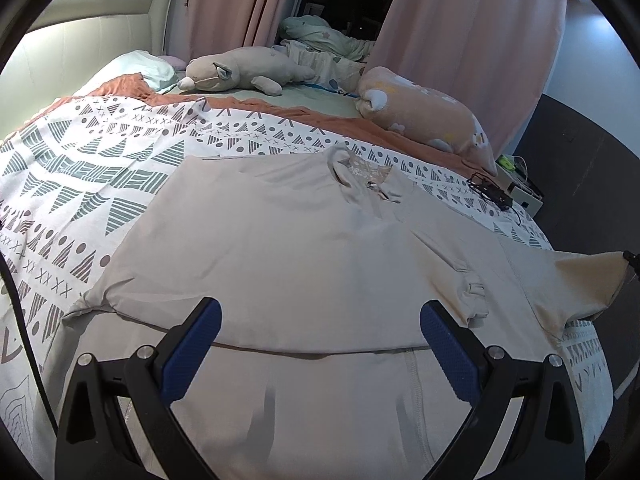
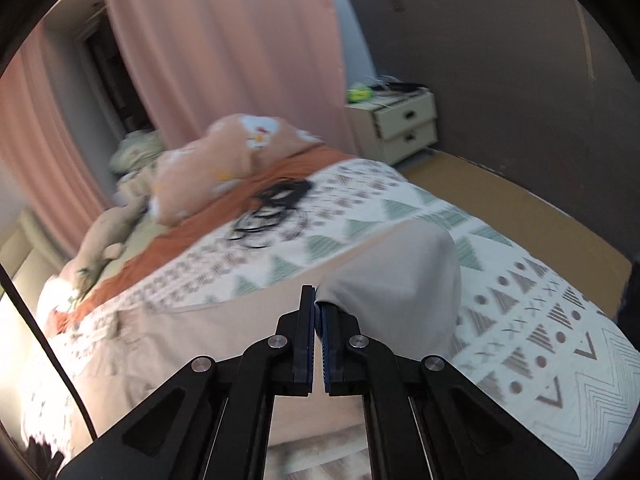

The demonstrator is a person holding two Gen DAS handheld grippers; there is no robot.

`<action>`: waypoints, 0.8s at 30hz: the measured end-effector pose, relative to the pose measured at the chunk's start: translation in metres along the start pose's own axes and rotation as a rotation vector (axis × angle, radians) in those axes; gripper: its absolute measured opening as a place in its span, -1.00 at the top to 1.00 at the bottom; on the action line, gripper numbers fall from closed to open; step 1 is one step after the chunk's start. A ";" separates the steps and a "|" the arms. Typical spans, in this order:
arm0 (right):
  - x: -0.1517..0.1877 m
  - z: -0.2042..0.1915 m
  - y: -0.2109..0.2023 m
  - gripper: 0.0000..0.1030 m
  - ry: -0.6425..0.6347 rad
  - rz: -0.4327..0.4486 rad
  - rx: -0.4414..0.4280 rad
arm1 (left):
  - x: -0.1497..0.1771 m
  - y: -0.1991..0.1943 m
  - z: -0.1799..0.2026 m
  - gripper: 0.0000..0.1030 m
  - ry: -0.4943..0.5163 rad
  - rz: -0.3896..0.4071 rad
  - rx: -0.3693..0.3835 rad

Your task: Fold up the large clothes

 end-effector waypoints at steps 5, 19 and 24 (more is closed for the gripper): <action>0.009 -0.062 -0.030 1.00 -0.058 -0.004 -0.092 | -0.010 -0.011 -0.008 -0.97 -0.034 0.015 0.034; 0.086 -0.190 0.001 1.00 -0.143 -0.133 -0.297 | -0.029 -0.028 -0.050 -0.97 -0.183 0.052 0.072; 0.154 -0.217 0.049 1.00 -0.043 -0.279 -0.370 | -0.030 -0.029 -0.064 -0.97 -0.224 0.056 0.064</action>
Point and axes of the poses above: each gripper's, at about its wrist camera, not at the fingertips, and y roughly the way its jaws point, z to its right, x to its underside, the point moved 7 cm from there along y, roughly the way its jaws point, and after that the axes turned 8 degrees about z, right-handed, at the moved point
